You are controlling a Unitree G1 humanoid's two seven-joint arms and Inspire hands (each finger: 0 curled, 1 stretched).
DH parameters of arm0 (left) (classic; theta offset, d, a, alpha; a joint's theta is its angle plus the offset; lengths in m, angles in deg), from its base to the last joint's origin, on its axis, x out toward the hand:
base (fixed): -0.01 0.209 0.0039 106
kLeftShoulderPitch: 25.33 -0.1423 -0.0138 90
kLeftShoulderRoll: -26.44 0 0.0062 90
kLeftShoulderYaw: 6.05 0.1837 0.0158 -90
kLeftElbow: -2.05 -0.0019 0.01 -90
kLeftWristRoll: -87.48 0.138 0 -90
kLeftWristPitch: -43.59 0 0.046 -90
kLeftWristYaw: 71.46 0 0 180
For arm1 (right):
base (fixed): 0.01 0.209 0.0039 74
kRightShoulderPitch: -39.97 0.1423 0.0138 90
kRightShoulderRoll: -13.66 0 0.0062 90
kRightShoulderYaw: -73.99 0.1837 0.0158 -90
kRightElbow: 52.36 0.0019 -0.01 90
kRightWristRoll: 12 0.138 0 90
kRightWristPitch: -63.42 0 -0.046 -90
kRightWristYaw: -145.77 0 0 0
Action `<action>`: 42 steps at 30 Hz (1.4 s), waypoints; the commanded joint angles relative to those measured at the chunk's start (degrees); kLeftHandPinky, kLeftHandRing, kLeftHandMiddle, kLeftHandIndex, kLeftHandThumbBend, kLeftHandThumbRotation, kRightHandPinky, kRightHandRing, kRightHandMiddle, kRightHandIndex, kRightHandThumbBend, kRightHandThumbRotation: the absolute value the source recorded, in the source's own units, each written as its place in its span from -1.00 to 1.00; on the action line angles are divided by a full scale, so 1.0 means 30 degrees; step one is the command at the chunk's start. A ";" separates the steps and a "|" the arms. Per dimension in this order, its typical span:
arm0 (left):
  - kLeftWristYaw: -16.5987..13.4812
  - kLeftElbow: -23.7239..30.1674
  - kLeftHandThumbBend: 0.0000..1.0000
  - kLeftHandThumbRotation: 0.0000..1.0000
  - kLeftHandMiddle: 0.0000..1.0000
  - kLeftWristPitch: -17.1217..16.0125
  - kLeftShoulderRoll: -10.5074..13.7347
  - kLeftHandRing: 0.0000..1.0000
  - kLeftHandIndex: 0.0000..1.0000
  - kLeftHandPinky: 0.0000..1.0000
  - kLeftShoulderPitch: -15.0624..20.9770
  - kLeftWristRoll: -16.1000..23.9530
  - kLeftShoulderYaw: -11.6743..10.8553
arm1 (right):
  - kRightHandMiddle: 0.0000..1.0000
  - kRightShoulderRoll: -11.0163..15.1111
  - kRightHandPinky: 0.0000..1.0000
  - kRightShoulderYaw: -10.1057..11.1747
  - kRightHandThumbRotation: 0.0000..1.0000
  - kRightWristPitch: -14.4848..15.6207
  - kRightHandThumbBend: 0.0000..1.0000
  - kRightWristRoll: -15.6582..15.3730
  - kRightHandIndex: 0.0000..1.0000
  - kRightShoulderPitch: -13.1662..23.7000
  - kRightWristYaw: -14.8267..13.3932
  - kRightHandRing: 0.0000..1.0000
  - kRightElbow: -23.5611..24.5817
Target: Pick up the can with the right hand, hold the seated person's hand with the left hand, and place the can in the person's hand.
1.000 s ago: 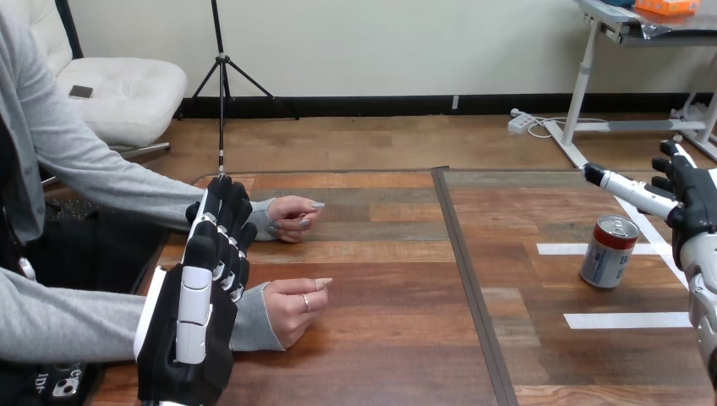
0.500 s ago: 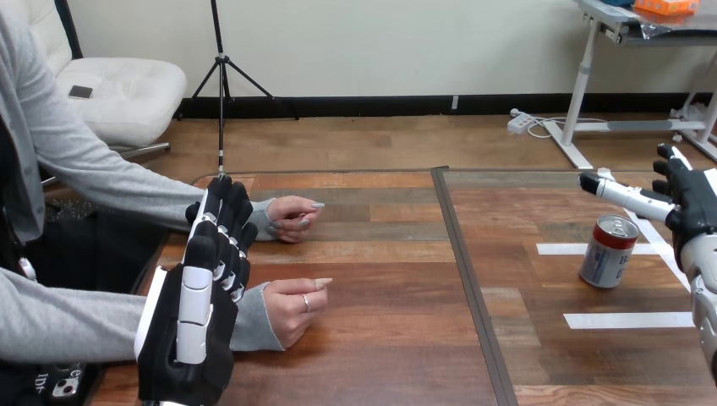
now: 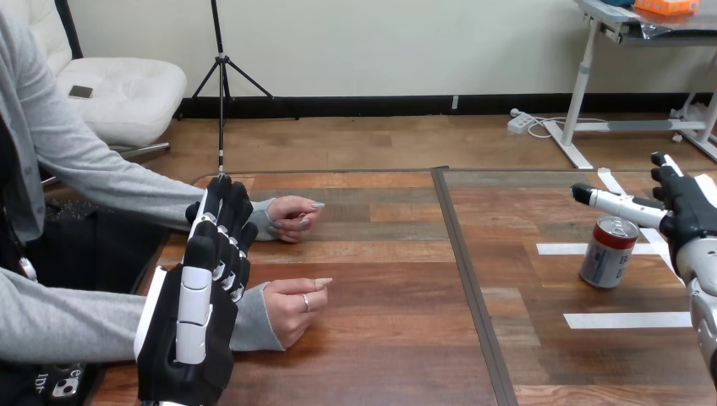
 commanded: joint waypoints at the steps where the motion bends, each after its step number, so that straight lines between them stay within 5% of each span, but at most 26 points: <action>1: 0.0238 0.0699 0.43 0.84 1.00 -0.0171 0.0103 1.00 1.00 1.00 0.0605 -0.0160 -0.0010 | 0.99 0.0570 0.35 -0.0385 -0.35 0.0238 1.00 -0.0296 1.00 0.0705 0.0097 0.92 0.0292; 11: 0.0176 0.0646 0.44 0.84 1.00 -0.0282 0.0003 1.00 0.99 1.00 0.0615 -0.0086 -0.0007 | 0.87 0.0585 -0.28 -0.0790 -0.29 0.0855 1.00 -0.0691 1.00 0.0716 0.0071 0.72 0.0355; 17: 0.0221 0.0640 0.43 0.84 1.00 -0.0288 0.0004 1.00 0.99 1.00 0.0616 -0.0106 0.0011 | 0.80 0.0515 -0.48 -0.0779 -0.32 0.1196 1.00 -0.0653 1.00 0.0703 0.0228 0.58 0.0424; 21: 0.0238 0.0606 0.43 0.84 1.00 -0.0334 -0.0020 1.00 0.99 1.00 0.0619 -0.0122 0.0011 | 0.87 0.0510 -0.55 -0.0852 -0.34 0.1145 1.00 -0.0736 1.00 0.0623 0.0248 0.69 0.0329; 24: 0.0239 0.0583 0.43 0.84 1.00 -0.0367 -0.0050 1.00 0.99 1.00 0.0622 -0.0141 0.0006 | 0.48 0.0500 -0.63 -0.0984 -0.32 0.1166 1.00 -0.0891 1.00 0.0566 0.0161 0.26 0.0362; 27: 0.0278 0.0637 0.43 0.84 1.00 -0.0326 -0.0033 1.00 0.99 1.00 0.0585 -0.0181 0.0020 | 0.42 0.0512 -0.65 -0.1130 -0.32 0.1214 1.00 -0.1027 1.00 0.0545 0.0179 0.11 0.0304; 30: 0.0317 0.0666 0.43 0.84 1.00 -0.0317 -0.0014 1.00 0.99 1.00 0.0565 -0.0206 0.0019 | 0.55 0.0524 -0.62 -0.1329 -0.30 0.1218 1.00 -0.1219 1.00 0.0521 0.0099 0.26 0.0229; 33: 0.0261 0.0770 0.43 0.84 1.00 -0.0247 0.0017 1.00 0.99 1.00 0.0513 -0.0121 0.0012 | 0.36 0.0491 -0.63 -0.1402 -0.30 0.1221 1.00 -0.1322 1.00 0.0489 0.0051 0.10 0.0232; 36: 0.0261 0.0776 0.43 0.84 1.00 -0.0238 0.0039 1.00 0.99 1.00 0.0509 -0.0095 -0.0001 | 0.36 0.0469 -0.64 -0.1415 -0.29 0.1185 1.00 -0.1314 1.00 0.0454 0.0133 0.08 0.0203; 42: 0.0410 0.0790 0.45 0.84 1.00 -0.0136 0.0116 1.00 0.99 1.00 0.0500 -0.0258 -0.0009 | 0.55 0.0392 -0.61 -0.1447 -0.31 0.1239 1.00 -0.1330 1.00 0.0386 0.0127 0.30 0.0219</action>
